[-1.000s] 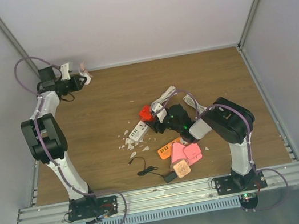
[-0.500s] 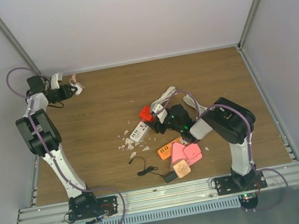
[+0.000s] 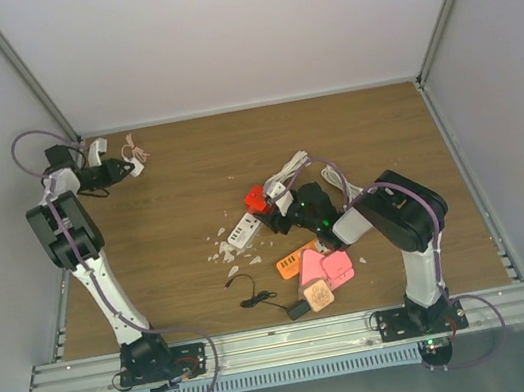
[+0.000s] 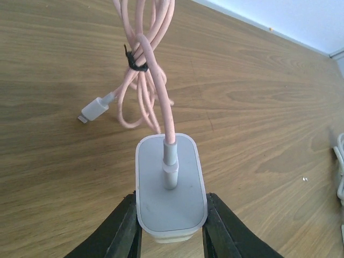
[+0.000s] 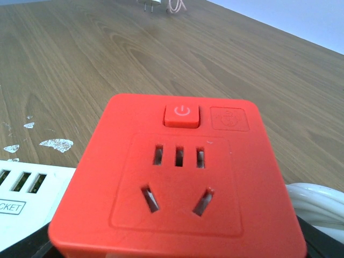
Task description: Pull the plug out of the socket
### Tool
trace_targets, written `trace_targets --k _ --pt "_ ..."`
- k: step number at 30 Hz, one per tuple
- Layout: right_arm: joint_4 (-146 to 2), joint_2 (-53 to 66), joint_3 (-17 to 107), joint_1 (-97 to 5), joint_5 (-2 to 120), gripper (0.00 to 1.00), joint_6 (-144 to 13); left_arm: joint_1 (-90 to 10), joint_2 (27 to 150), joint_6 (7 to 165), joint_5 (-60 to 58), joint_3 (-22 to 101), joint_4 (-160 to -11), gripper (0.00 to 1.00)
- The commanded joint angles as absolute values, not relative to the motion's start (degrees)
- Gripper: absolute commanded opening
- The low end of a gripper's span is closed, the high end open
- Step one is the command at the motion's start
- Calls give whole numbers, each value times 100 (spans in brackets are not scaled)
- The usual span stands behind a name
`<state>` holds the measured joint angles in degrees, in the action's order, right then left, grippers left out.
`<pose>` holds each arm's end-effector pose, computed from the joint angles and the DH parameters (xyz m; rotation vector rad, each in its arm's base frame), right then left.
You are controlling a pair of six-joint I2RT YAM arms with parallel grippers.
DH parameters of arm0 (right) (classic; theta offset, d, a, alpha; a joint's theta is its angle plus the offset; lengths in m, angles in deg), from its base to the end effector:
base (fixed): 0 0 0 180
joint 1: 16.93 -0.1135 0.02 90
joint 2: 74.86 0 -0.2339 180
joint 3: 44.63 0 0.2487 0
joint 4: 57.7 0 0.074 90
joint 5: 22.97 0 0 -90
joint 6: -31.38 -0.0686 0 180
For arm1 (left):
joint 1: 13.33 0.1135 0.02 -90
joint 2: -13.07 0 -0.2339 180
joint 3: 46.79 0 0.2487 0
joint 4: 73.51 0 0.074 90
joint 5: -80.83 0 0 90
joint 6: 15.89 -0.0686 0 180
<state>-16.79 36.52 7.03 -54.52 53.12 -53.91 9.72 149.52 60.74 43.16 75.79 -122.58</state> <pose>0.2782 0.2350 0.0712 -0.8535 1.7392 0.6168 0.4664 0.1394 0.1118 0.0762 2.2931 -0.8920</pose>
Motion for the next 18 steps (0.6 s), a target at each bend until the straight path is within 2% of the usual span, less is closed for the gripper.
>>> trace_targets --k 1,9,18 --pt "-2106 3821 673 -5466 5115 48 -5159 1030 15109 6008 4494 7723 -12246 17" --pt "-2171 3885 803 -5481 5113 48 -5128 1108 15170 6132 4093 7764 -12144 34" --pt "-2202 3880 844 -5484 5111 50 -5159 1158 14946 6103 3853 7614 -12142 66"
